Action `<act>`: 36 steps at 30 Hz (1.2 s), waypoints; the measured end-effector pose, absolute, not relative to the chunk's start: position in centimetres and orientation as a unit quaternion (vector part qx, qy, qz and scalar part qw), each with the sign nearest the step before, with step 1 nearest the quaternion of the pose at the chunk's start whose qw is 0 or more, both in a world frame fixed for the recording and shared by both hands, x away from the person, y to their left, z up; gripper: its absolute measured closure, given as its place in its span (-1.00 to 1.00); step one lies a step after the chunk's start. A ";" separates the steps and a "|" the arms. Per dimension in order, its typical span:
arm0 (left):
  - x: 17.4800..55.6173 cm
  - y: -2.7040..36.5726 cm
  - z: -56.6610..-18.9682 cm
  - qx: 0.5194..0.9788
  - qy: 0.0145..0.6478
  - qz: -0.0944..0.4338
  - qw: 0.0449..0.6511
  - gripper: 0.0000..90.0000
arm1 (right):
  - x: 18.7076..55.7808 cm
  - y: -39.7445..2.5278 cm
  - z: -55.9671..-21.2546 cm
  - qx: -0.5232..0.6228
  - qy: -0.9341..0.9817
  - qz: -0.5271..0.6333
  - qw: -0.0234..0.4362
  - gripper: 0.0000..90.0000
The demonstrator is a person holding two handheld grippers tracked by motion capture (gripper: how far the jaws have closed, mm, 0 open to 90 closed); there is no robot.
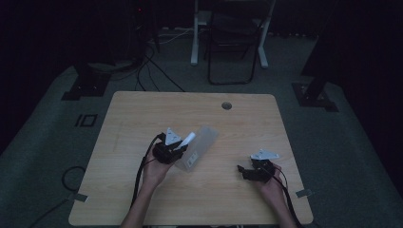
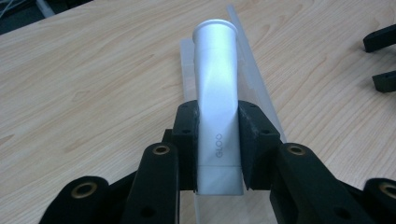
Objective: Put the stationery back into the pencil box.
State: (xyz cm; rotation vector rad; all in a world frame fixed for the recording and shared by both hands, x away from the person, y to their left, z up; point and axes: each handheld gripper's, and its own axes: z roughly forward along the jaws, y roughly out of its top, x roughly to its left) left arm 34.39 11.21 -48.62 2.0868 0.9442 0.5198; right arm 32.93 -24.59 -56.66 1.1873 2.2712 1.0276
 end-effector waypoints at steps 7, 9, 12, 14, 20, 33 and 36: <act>34.6 11.2 -49.0 0.821 0.373 0.200 0.383 0.58 | 32.9 -24.6 -56.7 0.422 0.808 0.365 0.189 -0.43; 34.7 11.1 -49.2 0.822 0.373 0.199 0.381 0.58 | 32.9 -24.6 -56.7 0.422 0.808 0.365 0.189 -0.43; 34.8 11.1 -49.4 0.823 0.375 0.198 0.379 0.58 | 32.9 -24.6 -56.7 0.422 0.808 0.365 0.189 -0.43; 34.8 11.1 -49.5 0.823 0.375 0.197 0.378 0.58 | 32.9 -24.6 -56.7 0.422 0.808 0.365 0.189 -0.43; 34.9 11.1 -49.7 0.824 0.376 0.197 0.375 0.58 | 32.9 -24.6 -56.7 0.422 0.808 0.365 0.189 -0.43; 35.1 11.0 -50.1 0.827 0.377 0.192 0.371 0.58 | 32.9 -24.6 -56.7 0.422 0.808 0.365 0.189 -0.43; 35.2 10.9 -50.2 0.827 0.376 0.192 0.370 0.58 | 32.9 -24.6 -56.7 0.422 0.808 0.365 0.189 -0.43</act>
